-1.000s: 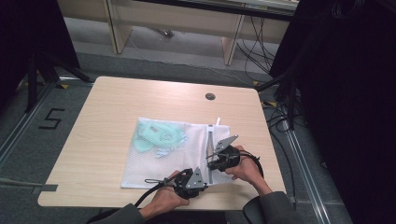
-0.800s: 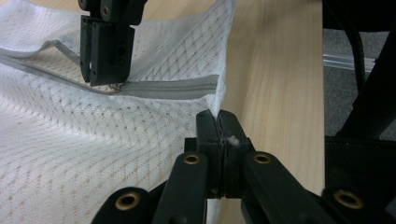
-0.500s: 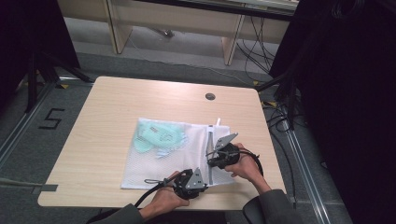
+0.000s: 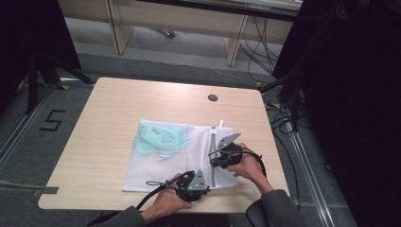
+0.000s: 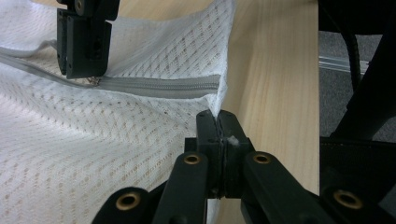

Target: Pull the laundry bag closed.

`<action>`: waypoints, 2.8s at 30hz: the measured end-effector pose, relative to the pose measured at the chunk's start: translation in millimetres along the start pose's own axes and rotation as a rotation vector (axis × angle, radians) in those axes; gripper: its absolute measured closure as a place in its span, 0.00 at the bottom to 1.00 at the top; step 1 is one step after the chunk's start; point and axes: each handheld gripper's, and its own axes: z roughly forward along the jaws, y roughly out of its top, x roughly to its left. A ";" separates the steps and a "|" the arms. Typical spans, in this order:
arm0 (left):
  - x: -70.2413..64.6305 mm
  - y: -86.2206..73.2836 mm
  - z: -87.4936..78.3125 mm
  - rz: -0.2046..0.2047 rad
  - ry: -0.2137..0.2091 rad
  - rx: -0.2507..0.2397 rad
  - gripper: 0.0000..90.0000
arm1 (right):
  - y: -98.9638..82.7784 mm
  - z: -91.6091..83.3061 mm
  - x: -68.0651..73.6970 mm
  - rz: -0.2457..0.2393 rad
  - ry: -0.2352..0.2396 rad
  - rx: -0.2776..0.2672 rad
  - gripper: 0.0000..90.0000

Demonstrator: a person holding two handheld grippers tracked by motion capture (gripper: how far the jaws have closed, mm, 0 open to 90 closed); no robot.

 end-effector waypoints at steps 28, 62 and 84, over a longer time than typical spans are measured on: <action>1.6 -0.4 -0.2 -0.016 0.006 -0.007 0.99 | 6.4 3.9 -13.1 0.013 -0.040 -0.012 0.96; -0.6 -2.0 0.0 -0.022 0.005 -0.009 0.99 | 10.9 5.0 -31.4 0.052 -0.045 -0.008 0.96; -2.3 -2.0 0.5 -0.016 -0.001 -0.002 0.99 | 12.9 9.6 -39.3 0.066 -0.070 -0.012 0.96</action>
